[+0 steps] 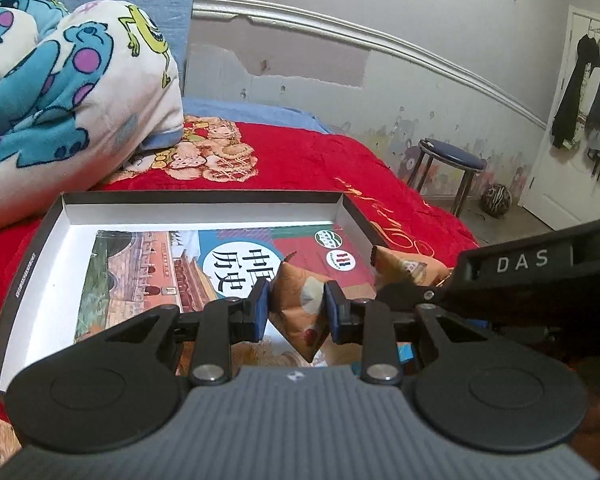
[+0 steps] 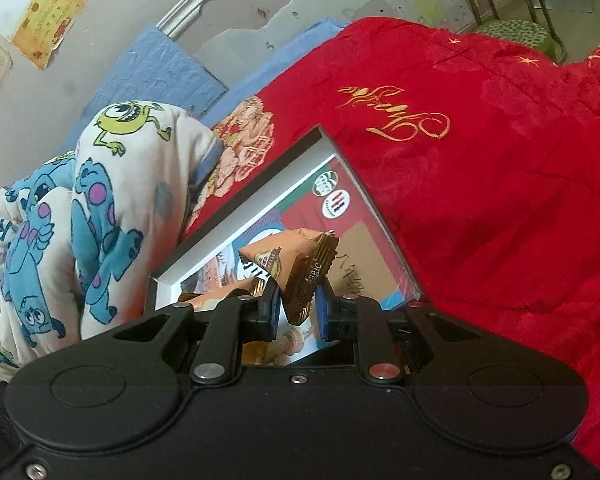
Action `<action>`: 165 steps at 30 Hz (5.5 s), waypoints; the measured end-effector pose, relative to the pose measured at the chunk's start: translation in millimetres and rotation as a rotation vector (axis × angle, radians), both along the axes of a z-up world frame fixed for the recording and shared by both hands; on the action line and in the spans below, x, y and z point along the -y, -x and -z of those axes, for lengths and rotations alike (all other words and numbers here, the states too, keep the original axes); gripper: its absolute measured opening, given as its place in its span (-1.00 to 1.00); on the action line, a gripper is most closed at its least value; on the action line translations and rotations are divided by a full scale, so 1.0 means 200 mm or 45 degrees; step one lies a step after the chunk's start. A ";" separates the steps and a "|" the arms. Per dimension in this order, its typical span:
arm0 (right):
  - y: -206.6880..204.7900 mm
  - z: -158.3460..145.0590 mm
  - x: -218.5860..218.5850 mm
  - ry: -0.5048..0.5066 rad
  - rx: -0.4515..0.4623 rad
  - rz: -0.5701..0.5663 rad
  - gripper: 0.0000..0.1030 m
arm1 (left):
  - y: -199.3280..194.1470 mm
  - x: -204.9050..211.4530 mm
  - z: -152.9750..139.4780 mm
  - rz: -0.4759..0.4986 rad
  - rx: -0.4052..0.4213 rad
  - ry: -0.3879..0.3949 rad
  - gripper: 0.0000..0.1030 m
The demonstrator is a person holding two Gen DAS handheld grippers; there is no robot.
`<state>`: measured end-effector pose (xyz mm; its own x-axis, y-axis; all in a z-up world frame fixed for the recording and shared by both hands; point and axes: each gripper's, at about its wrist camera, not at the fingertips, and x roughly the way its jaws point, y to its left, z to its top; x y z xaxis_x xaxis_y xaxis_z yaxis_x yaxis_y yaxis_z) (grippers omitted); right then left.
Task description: Organize objects
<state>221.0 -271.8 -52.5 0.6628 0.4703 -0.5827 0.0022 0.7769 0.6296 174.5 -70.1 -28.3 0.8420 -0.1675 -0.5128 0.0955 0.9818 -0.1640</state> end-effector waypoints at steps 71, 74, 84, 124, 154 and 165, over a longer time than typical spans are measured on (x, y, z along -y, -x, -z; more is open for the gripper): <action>-0.04 0.09 0.05 -0.118 -0.142 0.020 -0.60 | -0.03 0.10 0.06 0.080 -0.192 -0.150 0.32; -0.04 0.09 0.07 -0.151 -0.150 0.020 -0.58 | -0.03 0.10 0.03 0.112 -0.194 -0.163 0.40; 0.04 0.01 0.10 -0.149 -0.066 0.045 -0.22 | 0.03 0.01 -0.12 0.194 -0.113 -0.277 0.51; 0.26 0.10 -0.45 0.003 0.007 -0.292 -0.13 | 0.36 -0.56 0.03 -0.162 -0.335 -0.067 0.65; 0.21 0.24 -0.51 -0.115 -0.097 -0.367 -0.74 | 0.35 -0.43 0.08 -0.118 -0.327 -0.208 -0.47; 0.23 0.13 -0.45 -0.148 -0.004 -0.370 -0.74 | 0.39 -0.41 -0.02 -0.096 -0.261 -0.189 -0.47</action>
